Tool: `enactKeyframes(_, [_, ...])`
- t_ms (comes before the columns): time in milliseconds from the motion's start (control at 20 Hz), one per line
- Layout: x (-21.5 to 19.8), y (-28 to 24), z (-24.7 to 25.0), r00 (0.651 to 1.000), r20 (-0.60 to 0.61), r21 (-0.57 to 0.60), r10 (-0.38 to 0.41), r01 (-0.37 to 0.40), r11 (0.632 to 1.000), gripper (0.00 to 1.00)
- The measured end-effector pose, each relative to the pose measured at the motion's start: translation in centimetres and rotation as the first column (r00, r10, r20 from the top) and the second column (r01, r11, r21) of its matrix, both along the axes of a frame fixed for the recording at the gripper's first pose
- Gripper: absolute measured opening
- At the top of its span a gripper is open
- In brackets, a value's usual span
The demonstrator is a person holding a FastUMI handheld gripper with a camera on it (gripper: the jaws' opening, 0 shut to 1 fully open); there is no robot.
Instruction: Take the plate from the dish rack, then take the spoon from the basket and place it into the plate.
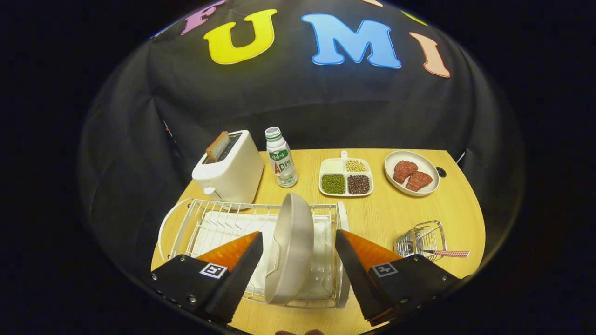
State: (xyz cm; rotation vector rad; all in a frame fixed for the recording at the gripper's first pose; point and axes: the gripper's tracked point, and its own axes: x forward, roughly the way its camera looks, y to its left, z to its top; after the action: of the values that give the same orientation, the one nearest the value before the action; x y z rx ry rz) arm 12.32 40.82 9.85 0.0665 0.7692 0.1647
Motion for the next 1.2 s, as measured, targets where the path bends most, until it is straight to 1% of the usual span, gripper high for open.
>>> enactKeyframes(200, [0.0, 0.9, -3.4, 0.992, -0.121, -0.004, -0.024, 0.024, 1.0, 0.96])
enactKeyframes(250, [0.0, 1.1, -4.1, 0.988, -0.151, -0.009, -0.03, 0.029, 1.0, 0.96])
enactKeyframes(300, [-0.3, 1.3, -5.1, 0.983, -0.181, -0.016, -0.029, 0.027, 1.0, 0.92])
enactKeyframes(350, [-0.5, 1.4, -5.6, 0.978, -0.208, -0.022, -0.027, 0.023, 0.999, 0.82])
enactKeyframes(400, [-0.7, 0.8, -6.5, 0.971, -0.232, -0.066, -0.063, 0.049, 0.997, 0.72])
enactKeyframes(450, [-0.5, 1.0, -6.7, 0.969, -0.233, -0.06, -0.082, 0.07, 0.996, 0.37])
enactKeyframes(500, [-0.5, 0.8, -6.2, 0.965, -0.241, -0.057, -0.102, 0.091, 0.994, 0.36])
enactKeyframes(550, [-0.6, 1.0, -6.0, 0.962, -0.247, -0.065, -0.12, 0.107, 0.992, 0.32])
enactKeyframes(600, [-0.6, 1.0, -6.1, 0.96, -0.251, -0.076, -0.125, 0.109, 0.991, 0.31])
enactKeyframes(850, [-0.1, 1.1, -4.5, 0.961, -0.227, -0.181, -0.161, 0.121, 0.976, 0.31])
enactKeyframes(1000, [0.3, 0.7, -2.9, 0.968, -0.198, -0.253, -0.152, 0.099, 0.962, 0.31])
enactKeyframes(1200, [0.4, 0.1, -0.4, 0.979, -0.15, -0.261, -0.14, 0.097, 0.96, 0.31])
